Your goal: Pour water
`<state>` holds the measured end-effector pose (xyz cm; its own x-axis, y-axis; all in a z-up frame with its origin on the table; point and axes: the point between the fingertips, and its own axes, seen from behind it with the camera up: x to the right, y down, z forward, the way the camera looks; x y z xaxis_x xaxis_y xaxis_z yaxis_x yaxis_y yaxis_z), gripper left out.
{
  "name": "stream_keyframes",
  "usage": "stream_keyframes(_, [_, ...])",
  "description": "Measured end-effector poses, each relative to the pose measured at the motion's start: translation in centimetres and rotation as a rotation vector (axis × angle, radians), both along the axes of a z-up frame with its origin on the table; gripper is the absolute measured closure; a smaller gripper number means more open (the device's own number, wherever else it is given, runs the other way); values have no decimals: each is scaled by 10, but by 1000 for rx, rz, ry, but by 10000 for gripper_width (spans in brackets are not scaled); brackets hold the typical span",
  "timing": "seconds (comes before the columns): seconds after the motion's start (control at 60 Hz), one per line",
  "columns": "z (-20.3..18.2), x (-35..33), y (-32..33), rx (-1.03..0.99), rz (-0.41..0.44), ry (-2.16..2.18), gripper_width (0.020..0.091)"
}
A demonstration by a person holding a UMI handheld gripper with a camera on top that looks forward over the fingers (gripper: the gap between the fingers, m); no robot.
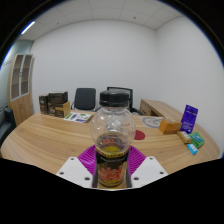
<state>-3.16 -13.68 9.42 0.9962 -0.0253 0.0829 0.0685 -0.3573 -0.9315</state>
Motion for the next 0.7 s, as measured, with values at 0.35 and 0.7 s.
stream_keyframes(0.35, [123, -147, 111, 117, 168, 645, 729])
stream_keyframes(0.7, [155, -122, 240, 69, 22, 1809, 731])
